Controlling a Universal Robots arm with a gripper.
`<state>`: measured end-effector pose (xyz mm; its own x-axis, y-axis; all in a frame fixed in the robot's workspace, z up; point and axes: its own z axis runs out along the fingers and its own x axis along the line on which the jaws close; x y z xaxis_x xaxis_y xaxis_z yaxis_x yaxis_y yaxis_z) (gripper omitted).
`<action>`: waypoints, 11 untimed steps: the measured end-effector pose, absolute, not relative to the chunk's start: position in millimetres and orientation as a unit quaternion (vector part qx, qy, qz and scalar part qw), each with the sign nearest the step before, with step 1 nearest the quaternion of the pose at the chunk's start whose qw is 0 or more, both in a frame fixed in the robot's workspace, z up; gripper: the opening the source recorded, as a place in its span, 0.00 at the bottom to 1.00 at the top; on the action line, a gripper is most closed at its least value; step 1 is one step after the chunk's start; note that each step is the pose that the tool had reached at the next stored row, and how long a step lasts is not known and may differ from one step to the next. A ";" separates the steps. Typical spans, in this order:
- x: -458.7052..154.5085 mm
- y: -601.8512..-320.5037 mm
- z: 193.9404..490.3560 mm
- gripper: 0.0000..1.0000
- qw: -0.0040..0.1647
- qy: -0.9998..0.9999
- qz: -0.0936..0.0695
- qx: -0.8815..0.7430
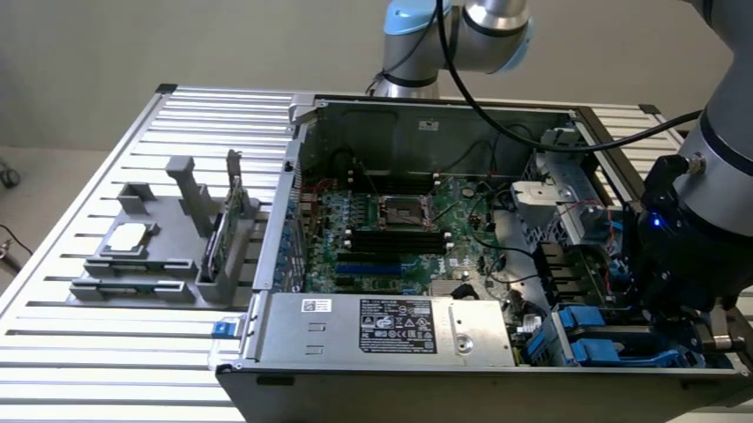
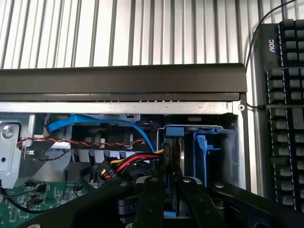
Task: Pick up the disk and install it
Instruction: 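Insert the first disk wire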
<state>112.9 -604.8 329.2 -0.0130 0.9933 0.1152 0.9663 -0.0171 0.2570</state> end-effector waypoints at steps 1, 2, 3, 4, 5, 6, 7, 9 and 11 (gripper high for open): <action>113.0 -604.8 329.0 0.18 0.051 0.699 0.133 0.701; 113.0 -604.8 328.8 0.18 0.051 0.699 0.133 0.701; 113.0 -604.8 328.6 0.18 0.051 0.699 0.133 0.701; 113.0 -604.8 328.3 0.18 0.051 0.699 0.133 0.701; 112.9 -604.8 328.0 0.18 0.051 0.699 0.133 0.701; 113.0 -604.8 327.8 0.18 0.051 0.699 0.133 0.701; 112.9 -604.8 327.5 0.18 0.051 0.699 0.133 0.701; 113.0 -604.8 327.2 0.18 0.051 0.699 0.133 0.701; 113.0 -604.8 326.7 0.18 0.051 0.699 0.133 0.701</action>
